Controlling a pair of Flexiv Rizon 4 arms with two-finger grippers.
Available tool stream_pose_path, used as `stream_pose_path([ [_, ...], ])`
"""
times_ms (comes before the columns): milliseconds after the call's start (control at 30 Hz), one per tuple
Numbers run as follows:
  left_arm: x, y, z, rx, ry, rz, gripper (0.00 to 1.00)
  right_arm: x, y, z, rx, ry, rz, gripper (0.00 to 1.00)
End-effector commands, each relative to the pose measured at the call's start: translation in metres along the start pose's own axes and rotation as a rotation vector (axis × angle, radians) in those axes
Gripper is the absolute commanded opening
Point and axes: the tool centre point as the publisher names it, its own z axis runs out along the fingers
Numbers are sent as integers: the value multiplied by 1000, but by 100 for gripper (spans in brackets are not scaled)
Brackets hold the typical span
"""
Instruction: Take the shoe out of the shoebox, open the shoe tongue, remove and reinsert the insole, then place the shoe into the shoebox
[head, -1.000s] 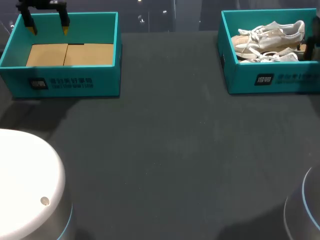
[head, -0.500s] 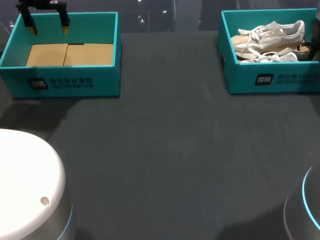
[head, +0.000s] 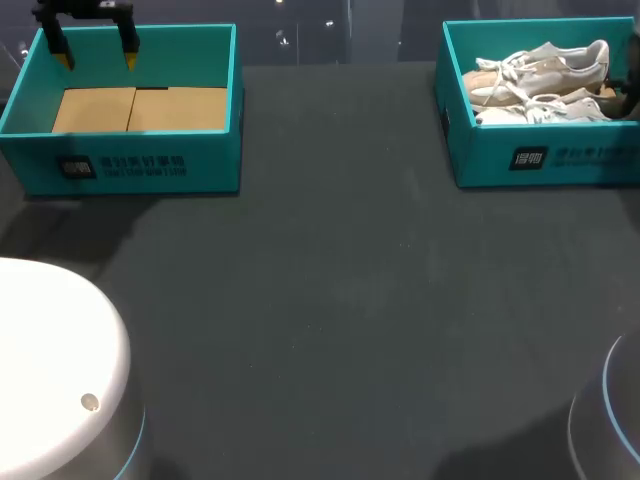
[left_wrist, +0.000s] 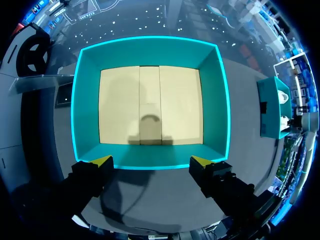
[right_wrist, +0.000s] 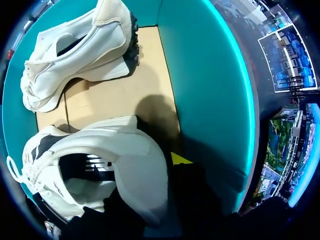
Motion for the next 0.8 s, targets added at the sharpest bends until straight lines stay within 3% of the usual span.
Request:
stream_pose_path([
  [33,0,0,0,0,-1,0,100,-4,5,-13,7,11,10,0],
  [800,0,0,0,0,-1,0,100,-7,22,-115,-22,-21,62,0],
])
